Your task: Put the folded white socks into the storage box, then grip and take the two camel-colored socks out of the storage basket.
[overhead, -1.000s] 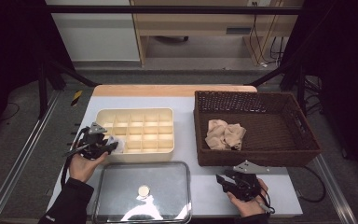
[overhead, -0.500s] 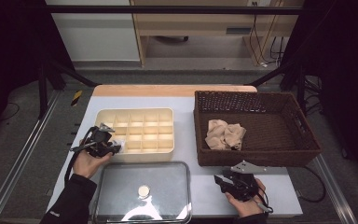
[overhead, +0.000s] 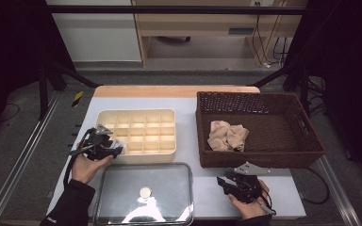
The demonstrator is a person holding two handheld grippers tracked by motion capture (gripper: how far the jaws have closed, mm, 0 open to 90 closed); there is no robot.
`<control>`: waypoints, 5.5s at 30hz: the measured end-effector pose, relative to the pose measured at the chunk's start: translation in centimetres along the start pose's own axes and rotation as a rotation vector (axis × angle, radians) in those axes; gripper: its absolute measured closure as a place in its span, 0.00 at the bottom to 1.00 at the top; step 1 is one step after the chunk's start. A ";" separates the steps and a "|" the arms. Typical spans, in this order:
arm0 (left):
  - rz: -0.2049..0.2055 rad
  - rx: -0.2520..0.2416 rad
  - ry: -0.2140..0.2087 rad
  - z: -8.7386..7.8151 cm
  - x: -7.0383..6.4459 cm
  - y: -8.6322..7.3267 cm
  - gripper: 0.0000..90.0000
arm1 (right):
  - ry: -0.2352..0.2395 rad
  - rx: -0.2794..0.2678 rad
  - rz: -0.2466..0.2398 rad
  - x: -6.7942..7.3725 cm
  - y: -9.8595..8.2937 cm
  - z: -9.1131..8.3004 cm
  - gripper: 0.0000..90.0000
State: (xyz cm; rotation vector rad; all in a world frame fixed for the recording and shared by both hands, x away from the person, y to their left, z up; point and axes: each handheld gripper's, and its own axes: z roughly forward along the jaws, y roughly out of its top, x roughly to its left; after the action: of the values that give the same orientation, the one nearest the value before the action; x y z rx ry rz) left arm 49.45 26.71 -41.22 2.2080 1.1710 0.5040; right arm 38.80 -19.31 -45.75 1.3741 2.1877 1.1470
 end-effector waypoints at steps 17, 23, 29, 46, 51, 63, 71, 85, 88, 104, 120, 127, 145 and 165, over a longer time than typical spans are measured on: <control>-0.035 0.008 -0.019 1.2 -0.2 -0.7 0.90 | 0.007 -0.010 -0.006 0.1 0.0 -0.1 0.65; -0.022 0.028 -0.014 1.8 -0.2 -0.4 0.90 | 0.010 -0.010 -0.013 0.2 0.1 -0.1 0.66; -0.004 0.015 -0.014 1.7 -0.2 -0.5 0.89 | 0.015 -0.014 -0.017 0.3 0.2 0.0 0.65; -0.021 -0.239 0.030 -2.4 -0.2 -1.2 0.58 | 0.021 -0.067 0.002 0.3 0.3 -0.4 0.60; -0.035 -0.269 0.017 -3.1 -0.5 -2.3 0.58 | 0.017 -0.069 0.002 0.3 0.4 -0.5 0.58; -0.089 -0.300 0.008 -4.5 -2.0 -6.2 0.49 | 0.010 -0.114 -0.005 0.5 0.7 -1.3 0.56; -0.104 -0.315 0.005 -4.4 -3.3 -8.6 0.43 | 0.007 -0.139 -0.001 0.5 1.1 -2.1 0.53; -0.111 -0.319 0.001 -3.9 -3.6 -10.7 0.37 | -0.022 -0.202 -0.012 0.2 3.5 -3.6 0.52; -0.109 -0.301 0.001 -3.3 -3.8 -11.0 0.36 | -0.030 -0.216 -0.008 0.1 4.1 -3.8 0.51; -0.101 -0.297 -0.011 -2.8 -3.8 -11.2 0.36 | -0.093 -0.251 -0.025 -1.3 8.2 -3.3 0.46; -0.098 -0.282 -0.006 -2.4 -3.8 -11.2 0.36 | -0.159 -0.257 0.010 -4.4 12.1 -1.3 0.46; -0.097 -0.281 -0.008 -2.4 -3.8 -11.3 0.36 | -0.189 -0.251 0.013 -5.5 13.3 -0.4 0.47; -0.098 -0.279 -0.012 -2.3 -3.7 -11.3 0.36 | -0.288 -0.232 0.034 -8.3 15.8 1.8 0.44; -0.102 -0.282 -0.011 -2.4 -3.6 -11.3 0.36 | -0.296 -0.065 0.047 -10.8 15.1 5.0 0.49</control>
State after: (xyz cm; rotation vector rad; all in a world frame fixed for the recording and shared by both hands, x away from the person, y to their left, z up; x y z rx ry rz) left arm 39.17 29.49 -46.97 1.8994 1.1256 0.5758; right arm 56.41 -23.00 -38.98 1.4690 1.9042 0.9510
